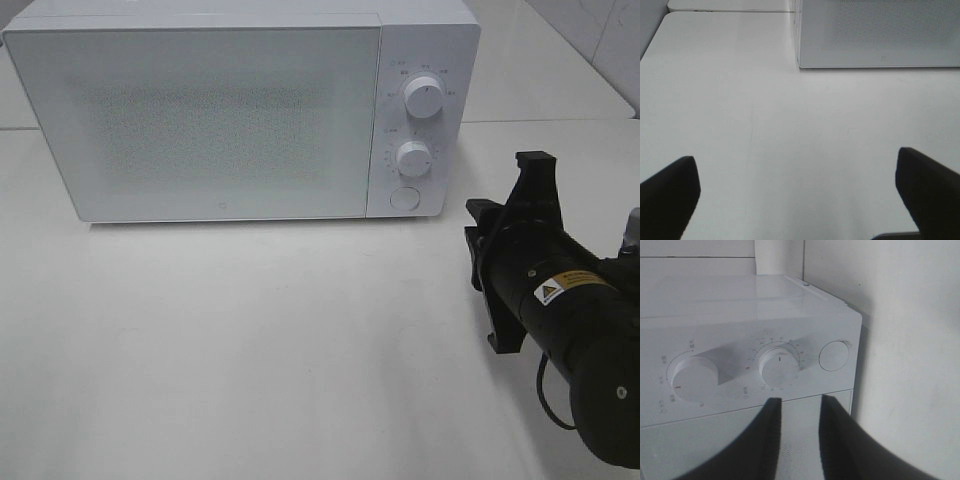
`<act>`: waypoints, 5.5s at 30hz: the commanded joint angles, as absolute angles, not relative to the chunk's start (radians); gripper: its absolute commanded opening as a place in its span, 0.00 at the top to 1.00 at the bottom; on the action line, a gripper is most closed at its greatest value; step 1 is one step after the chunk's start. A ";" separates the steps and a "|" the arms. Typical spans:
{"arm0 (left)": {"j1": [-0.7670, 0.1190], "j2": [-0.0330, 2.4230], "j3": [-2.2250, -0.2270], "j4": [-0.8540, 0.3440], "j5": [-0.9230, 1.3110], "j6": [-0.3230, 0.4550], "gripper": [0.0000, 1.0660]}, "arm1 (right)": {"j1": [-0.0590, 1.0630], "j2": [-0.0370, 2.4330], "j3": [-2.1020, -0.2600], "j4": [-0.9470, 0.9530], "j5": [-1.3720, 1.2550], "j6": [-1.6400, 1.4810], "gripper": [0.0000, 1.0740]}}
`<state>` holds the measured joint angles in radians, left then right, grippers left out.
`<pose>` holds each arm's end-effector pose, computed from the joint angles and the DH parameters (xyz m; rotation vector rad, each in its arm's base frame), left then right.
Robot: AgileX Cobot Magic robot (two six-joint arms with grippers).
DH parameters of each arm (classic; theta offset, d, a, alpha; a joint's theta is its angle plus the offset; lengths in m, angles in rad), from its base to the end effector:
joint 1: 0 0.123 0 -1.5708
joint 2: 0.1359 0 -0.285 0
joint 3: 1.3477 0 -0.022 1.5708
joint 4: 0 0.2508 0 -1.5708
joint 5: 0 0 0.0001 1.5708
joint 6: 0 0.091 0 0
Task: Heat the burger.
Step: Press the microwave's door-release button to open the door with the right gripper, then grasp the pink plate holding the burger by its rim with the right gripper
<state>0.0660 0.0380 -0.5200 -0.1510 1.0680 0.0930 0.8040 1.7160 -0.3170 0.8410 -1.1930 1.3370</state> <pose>-0.0011 -0.0121 0.2832 0.0338 2.0608 -0.0834 0.2033 0.1202 0.1419 1.3128 1.3898 1.0959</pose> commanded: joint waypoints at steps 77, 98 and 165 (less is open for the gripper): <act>0.070 0.038 -0.517 -0.159 1.070 0.096 0.06 | 0.546 2.134 -0.937 0.690 -0.950 1.328 1.00; 0.070 0.038 -0.517 -0.159 1.070 0.096 0.06 | 0.550 2.180 -1.015 0.718 -1.203 1.302 1.00; 0.070 0.038 -0.517 -0.159 1.070 0.096 0.06 | 0.501 1.488 -0.750 0.049 0.458 0.088 0.91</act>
<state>0.0660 0.0380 -0.5200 -0.1510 1.0680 0.0930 0.5040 1.5010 -0.7510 0.0580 0.4300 0.1280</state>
